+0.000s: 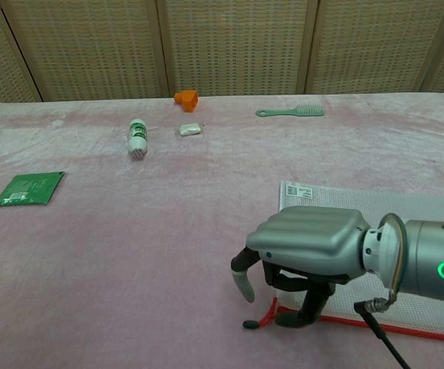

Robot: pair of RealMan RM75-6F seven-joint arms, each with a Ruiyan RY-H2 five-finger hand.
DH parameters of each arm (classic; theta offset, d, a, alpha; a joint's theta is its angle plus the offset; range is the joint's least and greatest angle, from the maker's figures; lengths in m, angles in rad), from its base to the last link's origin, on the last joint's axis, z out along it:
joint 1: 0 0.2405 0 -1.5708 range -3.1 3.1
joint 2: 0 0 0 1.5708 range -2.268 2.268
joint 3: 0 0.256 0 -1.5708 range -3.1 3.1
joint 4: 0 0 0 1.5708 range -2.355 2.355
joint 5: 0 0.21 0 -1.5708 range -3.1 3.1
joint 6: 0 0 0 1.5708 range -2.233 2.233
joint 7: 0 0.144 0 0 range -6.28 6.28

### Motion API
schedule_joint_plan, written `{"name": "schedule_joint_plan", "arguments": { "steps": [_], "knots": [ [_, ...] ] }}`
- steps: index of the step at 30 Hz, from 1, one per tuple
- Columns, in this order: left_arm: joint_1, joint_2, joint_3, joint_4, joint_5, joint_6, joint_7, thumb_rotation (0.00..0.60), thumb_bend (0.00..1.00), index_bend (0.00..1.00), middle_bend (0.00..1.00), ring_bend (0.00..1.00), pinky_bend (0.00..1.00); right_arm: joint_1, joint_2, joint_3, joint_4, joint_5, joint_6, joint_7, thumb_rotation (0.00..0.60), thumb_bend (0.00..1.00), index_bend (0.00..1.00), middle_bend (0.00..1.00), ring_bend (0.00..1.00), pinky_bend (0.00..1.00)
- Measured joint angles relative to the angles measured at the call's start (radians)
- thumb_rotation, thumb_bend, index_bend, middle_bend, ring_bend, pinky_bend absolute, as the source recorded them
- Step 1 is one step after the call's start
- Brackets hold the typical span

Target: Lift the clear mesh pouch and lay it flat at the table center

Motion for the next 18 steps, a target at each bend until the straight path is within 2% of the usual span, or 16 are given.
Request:
{"name": "schedule_joint_plan", "arguments": {
  "steps": [18],
  "knots": [
    [-0.004, 0.001, 0.002, 0.002, -0.003, -0.006, -0.005, 0.6, 0.0, 0.0, 0.0, 0.0, 0.0, 0.014, -0.07, -0.032, 0.05, 0.083, 0.047, -0.1, 0.6, 0.5, 0.53, 0.97, 0.91, 1.0]
  ]
}}
